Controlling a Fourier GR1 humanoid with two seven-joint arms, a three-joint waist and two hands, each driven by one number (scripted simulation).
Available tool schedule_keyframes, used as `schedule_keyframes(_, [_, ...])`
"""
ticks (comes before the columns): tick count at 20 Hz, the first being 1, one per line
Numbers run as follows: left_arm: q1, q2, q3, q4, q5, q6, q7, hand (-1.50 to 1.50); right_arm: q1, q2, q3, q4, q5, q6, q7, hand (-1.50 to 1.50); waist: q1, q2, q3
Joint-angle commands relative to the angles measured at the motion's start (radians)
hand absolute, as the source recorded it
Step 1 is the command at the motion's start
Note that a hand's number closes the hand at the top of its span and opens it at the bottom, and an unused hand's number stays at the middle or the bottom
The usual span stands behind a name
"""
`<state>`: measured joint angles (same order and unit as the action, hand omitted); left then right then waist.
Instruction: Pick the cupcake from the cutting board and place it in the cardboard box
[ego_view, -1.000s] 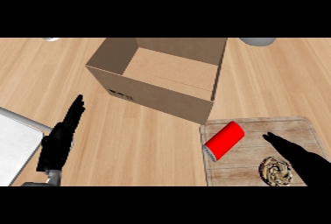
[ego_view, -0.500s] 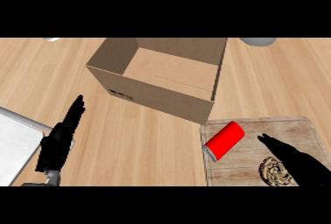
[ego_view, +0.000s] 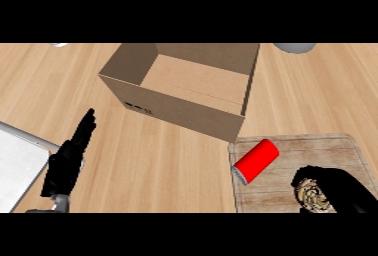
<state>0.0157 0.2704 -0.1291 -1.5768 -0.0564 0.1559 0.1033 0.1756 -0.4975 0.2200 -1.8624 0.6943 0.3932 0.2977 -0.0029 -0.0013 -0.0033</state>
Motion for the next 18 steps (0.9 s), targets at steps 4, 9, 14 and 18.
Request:
schedule_keyframes(4, [0.015,0.061,0.091,-0.009,0.005,-0.009,-0.003,0.0,-0.013,0.006,-0.004,0.039,0.145,-0.16,-0.089,1.5,0.006,0.0,0.004])
schedule_keyframes(9, [-0.002,0.031,0.024,0.006,-0.026,-0.018,-0.012,0.0,-0.315,-0.084,-0.076,0.229,0.097,-0.065,-0.221,1.5,0.067,0.014,0.006])
schedule_keyframes(14, [-0.083,-0.022,-0.041,0.021,-0.048,-0.015,-0.002,0.0,-0.58,-0.182,-0.12,0.445,0.085,-0.023,-0.384,1.5,0.143,0.036,0.008])
schedule_keyframes(18, [-0.093,-0.009,-0.005,0.073,-0.033,-0.018,-0.033,0.0,-0.73,-0.209,-0.127,0.649,0.133,-0.111,-0.54,1.5,0.12,0.034,0.006])
